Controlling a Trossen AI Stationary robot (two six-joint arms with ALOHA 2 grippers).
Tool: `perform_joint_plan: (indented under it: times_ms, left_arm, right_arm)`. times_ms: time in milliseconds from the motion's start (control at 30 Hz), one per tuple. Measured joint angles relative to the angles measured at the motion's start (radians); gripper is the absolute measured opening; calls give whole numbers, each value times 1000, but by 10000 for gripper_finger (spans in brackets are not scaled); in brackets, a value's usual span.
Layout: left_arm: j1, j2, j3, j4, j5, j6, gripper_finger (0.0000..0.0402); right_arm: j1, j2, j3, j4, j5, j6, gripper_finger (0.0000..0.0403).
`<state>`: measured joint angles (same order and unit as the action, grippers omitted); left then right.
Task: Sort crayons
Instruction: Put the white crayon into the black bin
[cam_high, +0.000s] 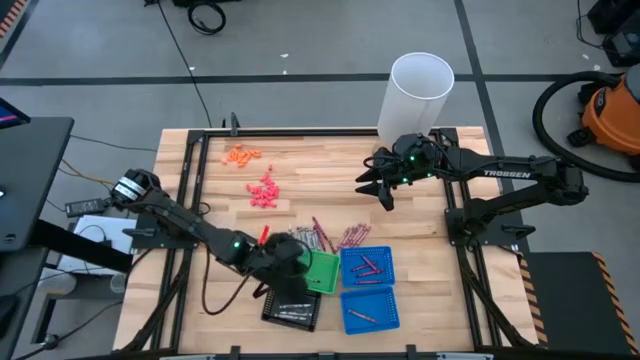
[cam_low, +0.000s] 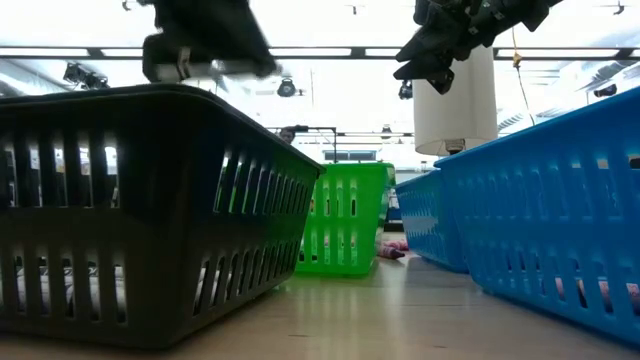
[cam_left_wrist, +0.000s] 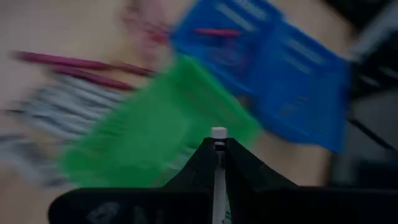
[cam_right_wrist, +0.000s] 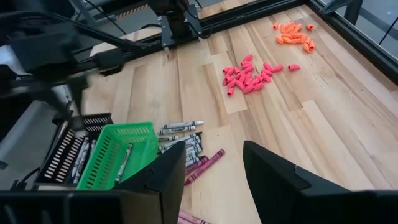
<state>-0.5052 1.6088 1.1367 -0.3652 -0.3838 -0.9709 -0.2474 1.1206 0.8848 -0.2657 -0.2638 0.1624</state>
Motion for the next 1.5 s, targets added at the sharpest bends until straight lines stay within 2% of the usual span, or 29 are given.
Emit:
perform_joint_plan:
  times_ms: [133,467,700,1267,1400,1500]
  left_arm:
    - [-42,32,-14,90,99,53,18]
    - [-97,129,-16,172,120,428,20]
    - [-92,161,-16,178,196,437,47]
    - [-71,141,10,118,218,429,116]
    - [-29,97,53,-8,178,486,117]
    - [9,58,62,-92,86,534,117]
  right_arm:
    - [0,0,0,1,0,-9,169]
    - [2,0,0,2,-23,-16,169]
    - [2,0,0,-3,-23,-13,169]
    - [-6,0,0,10,-34,-51,169]
    - [-10,0,0,10,-34,-54,169]
    - [-17,1,0,4,-34,-57,169]
